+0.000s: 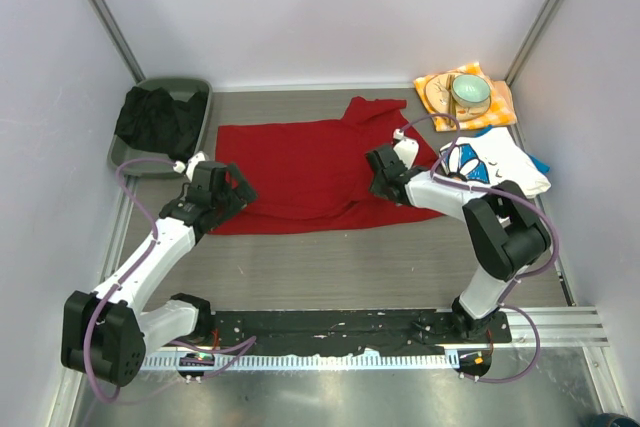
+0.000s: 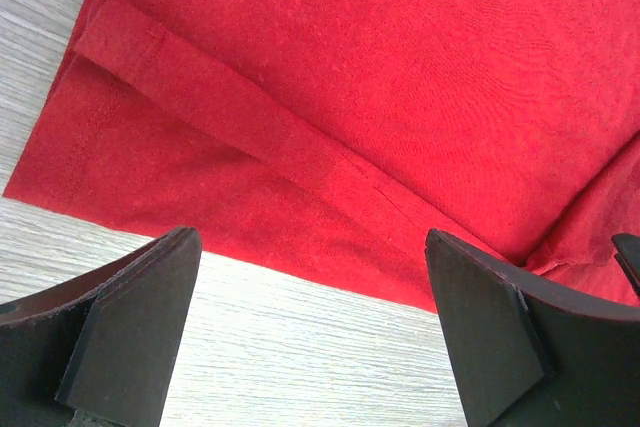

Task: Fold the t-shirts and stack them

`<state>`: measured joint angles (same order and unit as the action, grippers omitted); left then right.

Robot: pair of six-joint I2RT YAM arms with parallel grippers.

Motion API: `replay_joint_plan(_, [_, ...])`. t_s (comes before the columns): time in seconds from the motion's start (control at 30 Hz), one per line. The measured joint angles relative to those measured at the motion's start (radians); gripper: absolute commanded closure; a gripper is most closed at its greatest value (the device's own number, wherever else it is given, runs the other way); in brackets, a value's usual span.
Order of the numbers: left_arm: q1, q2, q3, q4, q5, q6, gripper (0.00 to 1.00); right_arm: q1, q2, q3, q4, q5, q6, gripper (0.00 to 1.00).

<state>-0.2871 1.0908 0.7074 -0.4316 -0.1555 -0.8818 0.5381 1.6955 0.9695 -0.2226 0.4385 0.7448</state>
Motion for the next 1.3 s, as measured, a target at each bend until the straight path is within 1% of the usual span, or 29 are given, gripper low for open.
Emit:
replay_joint_plan(0.23, [0.000,0.000,0.000,0.000,0.000,0.000,0.00,-0.001,0.031,0.000,0.013,-0.021,0.007,0.62])
replay_joint_plan(0.3, [0.000,0.000,0.000,0.000,0.000,0.000,0.00,-0.002,0.034,0.000,0.013,-0.023,0.008,0.65])
replay_joint_plan(0.33, [0.000,0.000,0.000,0.000,0.000,0.000,0.00,-0.002,0.034,0.000,0.013,-0.023,0.009,0.71])
replay_joint_plan(0.4, [0.000,0.000,0.000,0.000,0.000,0.000,0.00,-0.002,0.034,0.000,0.016,-0.023,0.010,0.77])
replay_joint_plan(0.43, [0.000,0.000,0.000,0.000,0.000,0.000,0.00,-0.002,0.034,0.000,0.016,-0.024,0.013,0.85])
replay_joint_plan(0.5, [0.000,0.002,0.000,0.000,0.000,0.000,0.00,-0.003,0.034,0.000,0.018,-0.026,0.016,0.93])
replay_joint_plan(0.53, [0.000,0.004,0.000,0.000,0.000,0.000,0.00,-0.003,0.034,0.000,0.018,-0.027,0.014,0.99])
replay_joint_plan(0.87, [0.000,0.009,0.000,0.000,0.000,0.000,0.00,-0.003,0.035,0.029,0.003,-0.030,0.013,0.99])
replay_joint_plan(1.13, [0.000,0.009,0.000,0.000,0.000,0.000,0.00,-0.003,0.091,0.200,-0.018,-0.044,-0.009,0.99])
replay_joint_plan(1.3, [0.000,0.010,0.000,0.000,0.000,0.001,0.00,-0.003,0.162,0.293,-0.022,-0.076,-0.013,0.99])
